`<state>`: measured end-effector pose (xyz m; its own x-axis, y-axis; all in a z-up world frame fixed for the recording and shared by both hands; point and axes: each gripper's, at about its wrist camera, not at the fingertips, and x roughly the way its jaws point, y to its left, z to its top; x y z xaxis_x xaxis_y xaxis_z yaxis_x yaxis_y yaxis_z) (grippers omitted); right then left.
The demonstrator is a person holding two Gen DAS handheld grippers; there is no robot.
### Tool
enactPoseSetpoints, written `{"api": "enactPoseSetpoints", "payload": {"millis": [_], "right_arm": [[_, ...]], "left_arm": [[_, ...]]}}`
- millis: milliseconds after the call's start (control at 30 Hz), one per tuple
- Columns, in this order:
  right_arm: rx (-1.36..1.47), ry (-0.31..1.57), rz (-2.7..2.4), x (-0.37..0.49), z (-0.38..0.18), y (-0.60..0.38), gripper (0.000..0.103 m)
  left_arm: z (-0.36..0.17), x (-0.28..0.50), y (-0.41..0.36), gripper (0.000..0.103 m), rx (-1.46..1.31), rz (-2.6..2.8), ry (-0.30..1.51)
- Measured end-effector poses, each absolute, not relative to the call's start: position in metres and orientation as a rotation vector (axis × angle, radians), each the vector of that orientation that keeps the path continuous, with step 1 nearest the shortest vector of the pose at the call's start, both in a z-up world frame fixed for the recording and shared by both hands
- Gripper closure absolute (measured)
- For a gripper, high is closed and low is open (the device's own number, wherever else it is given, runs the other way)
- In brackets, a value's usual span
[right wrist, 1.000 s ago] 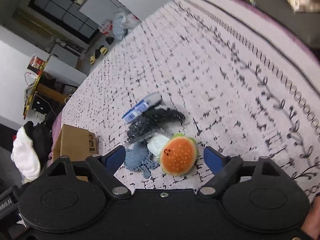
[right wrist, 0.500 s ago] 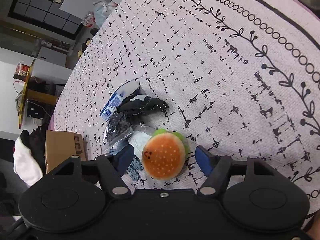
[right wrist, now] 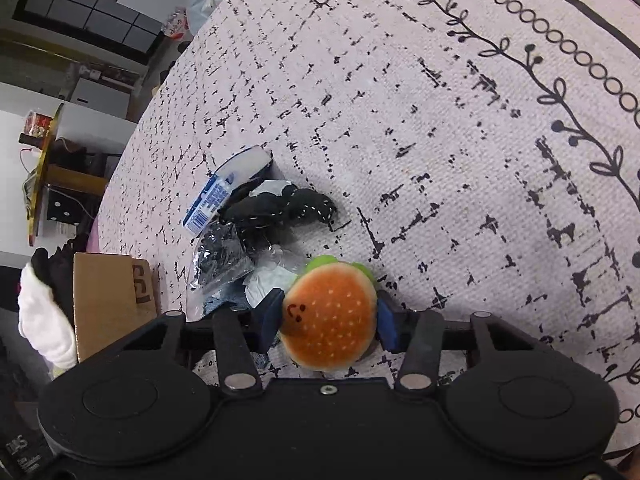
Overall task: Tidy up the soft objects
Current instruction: 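Grasp the burger plush with the right tool while the left tool grasps the denim cloth, then carry the burger plush and denim cloth over the box with both tools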
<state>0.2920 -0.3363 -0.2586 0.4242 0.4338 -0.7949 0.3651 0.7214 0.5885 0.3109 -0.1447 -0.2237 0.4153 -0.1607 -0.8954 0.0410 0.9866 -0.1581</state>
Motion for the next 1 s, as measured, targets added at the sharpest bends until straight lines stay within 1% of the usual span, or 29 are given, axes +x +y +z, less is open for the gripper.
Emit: {"api": "enactPoseSetpoints", "payload": {"millis": [100, 133, 167, 200, 267, 300, 333, 367, 467, 700, 1000], "right_arm": [[0.808, 1.164, 0.051, 0.292, -0.259, -0.336, 0.058], [0.807, 1.163, 0.052, 0.292, -0.259, -0.336, 0.059], [0.805, 1.161, 0.054, 0.291, -0.258, -0.337, 0.059], [0.801, 1.159, 0.055, 0.292, -0.257, -0.336, 0.059], [0.795, 1.154, 0.057, 0.291, -0.256, -0.335, 0.06], [0.794, 1.152, 0.056, 0.29, -0.255, -0.336, 0.06], [0.792, 1.148, 0.053, 0.288, -0.254, -0.337, 0.06], [0.792, 1.143, 0.05, 0.286, -0.252, -0.337, 0.06], [0.791, 1.13, 0.039, 0.281, -0.248, -0.34, 0.06], [0.788, 1.106, 0.034, 0.267, -0.236, -0.34, 0.06], [0.713, 1.078, 0.017, 0.248, -0.211, -0.333, 0.06]], "left_arm": [[-0.228, 0.312, -0.147, 0.049, -0.107, -0.114, 1.135], [-0.229, 0.311, -0.147, 0.052, -0.101, -0.112, 1.134], [-0.228, 0.311, -0.148, 0.061, -0.096, -0.109, 1.133], [-0.227, 0.311, -0.149, 0.064, -0.09, -0.109, 1.136], [-0.224, 0.309, -0.149, 0.074, -0.094, -0.122, 1.141], [-0.222, 0.308, -0.148, 0.076, -0.097, -0.125, 1.142], [-0.219, 0.306, -0.148, 0.081, -0.096, -0.127, 1.138], [-0.215, 0.304, -0.148, 0.083, -0.093, -0.131, 1.133], [-0.205, 0.294, -0.147, 0.085, -0.074, -0.121, 1.11], [-0.18, 0.269, -0.136, 0.086, -0.085, -0.133, 1.092], [-0.142, 0.248, -0.107, 0.085, -0.138, -0.147, 1.028]]}}
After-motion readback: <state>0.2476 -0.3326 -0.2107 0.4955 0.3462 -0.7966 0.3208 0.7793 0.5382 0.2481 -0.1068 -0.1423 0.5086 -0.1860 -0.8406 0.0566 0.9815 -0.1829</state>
